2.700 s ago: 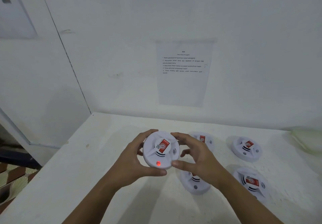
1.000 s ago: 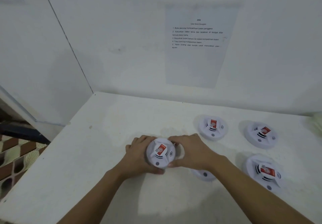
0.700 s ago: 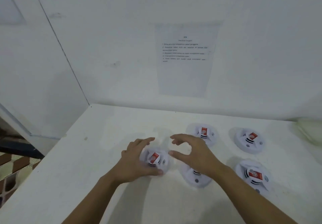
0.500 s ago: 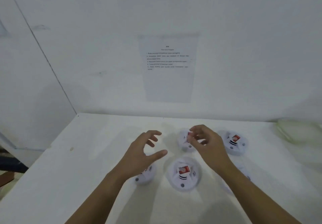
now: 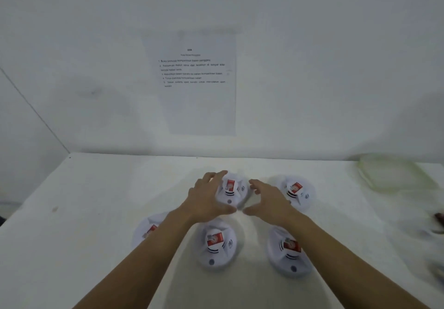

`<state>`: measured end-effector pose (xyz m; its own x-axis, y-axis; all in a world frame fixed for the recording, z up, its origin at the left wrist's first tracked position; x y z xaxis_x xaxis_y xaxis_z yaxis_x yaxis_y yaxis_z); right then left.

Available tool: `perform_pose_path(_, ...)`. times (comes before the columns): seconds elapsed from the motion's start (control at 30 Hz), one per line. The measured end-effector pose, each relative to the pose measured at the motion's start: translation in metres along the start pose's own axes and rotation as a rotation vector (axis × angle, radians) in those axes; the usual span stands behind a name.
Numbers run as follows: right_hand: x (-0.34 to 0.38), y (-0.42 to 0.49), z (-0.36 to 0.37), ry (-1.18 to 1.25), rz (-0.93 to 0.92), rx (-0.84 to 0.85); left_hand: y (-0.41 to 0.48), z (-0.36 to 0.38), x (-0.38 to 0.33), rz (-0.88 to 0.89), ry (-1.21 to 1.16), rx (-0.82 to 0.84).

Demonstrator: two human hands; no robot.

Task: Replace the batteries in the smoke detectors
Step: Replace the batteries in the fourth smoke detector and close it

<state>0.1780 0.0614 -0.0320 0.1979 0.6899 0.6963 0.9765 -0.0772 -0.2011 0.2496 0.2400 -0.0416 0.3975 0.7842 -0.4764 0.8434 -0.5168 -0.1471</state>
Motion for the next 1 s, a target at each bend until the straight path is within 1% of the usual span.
perform_pose_path(0.1,-0.003,0.008,0.003,-0.024,-0.055,-0.042,0.005,0.003,-0.004,-0.005,0.031,0.010)
perform_pose_path(0.2,-0.007,0.012,0.004,0.063,-0.074,-0.078,0.009,0.007,-0.006,0.003,0.045,-0.008)
perform_pose_path(0.3,-0.011,0.015,0.003,0.153,-0.101,-0.139,0.009,0.006,-0.009,0.031,0.004,-0.005)
perform_pose_path(0.4,-0.005,0.008,-0.008,0.401,-0.108,-0.220,0.001,-0.004,-0.016,0.068,-0.157,-0.007)
perform_pose_path(0.47,0.007,-0.001,-0.023,0.552,-0.146,-0.250,-0.009,-0.015,-0.022,0.088,-0.285,-0.046)
perform_pose_path(0.57,0.030,-0.024,-0.047,0.686,-0.244,-0.253,-0.028,-0.038,-0.041,0.103,-0.456,-0.090)
perform_pose_path(0.63,0.043,-0.042,-0.060,0.716,-0.292,-0.258,-0.044,-0.051,-0.058,0.109,-0.585,-0.093)
perform_pose_path(0.7,0.051,-0.059,-0.069,0.689,-0.291,-0.251,-0.061,-0.062,-0.074,0.115,-0.695,-0.104)
perform_pose_path(0.77,0.055,-0.075,-0.075,0.687,-0.257,-0.193,-0.077,-0.068,-0.091,0.138,-0.764,-0.120)
perform_pose_path(0.83,0.057,-0.090,-0.078,0.728,-0.242,-0.106,-0.091,-0.070,-0.106,0.170,-0.796,-0.122)
perform_pose_path(0.9,0.056,-0.105,-0.083,0.761,-0.242,-0.063,-0.102,-0.066,-0.119,0.189,-0.808,-0.113)
perform_pose_path(1.0,0.050,-0.123,-0.091,0.718,-0.255,-0.111,-0.114,-0.057,-0.134,0.214,-0.711,-0.140)
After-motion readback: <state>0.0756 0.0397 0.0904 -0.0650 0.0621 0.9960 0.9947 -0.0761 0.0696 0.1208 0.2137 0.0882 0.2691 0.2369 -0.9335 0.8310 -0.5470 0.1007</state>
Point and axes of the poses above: each hand's wrist, its own y-axis towards the middle knuckle, its own z-axis out of the palm, x = y × z, the point moved 3 cm from there along y, towards the middle knuckle, and after that the axes turned 3 degrees about y, right-handed, at the moved point
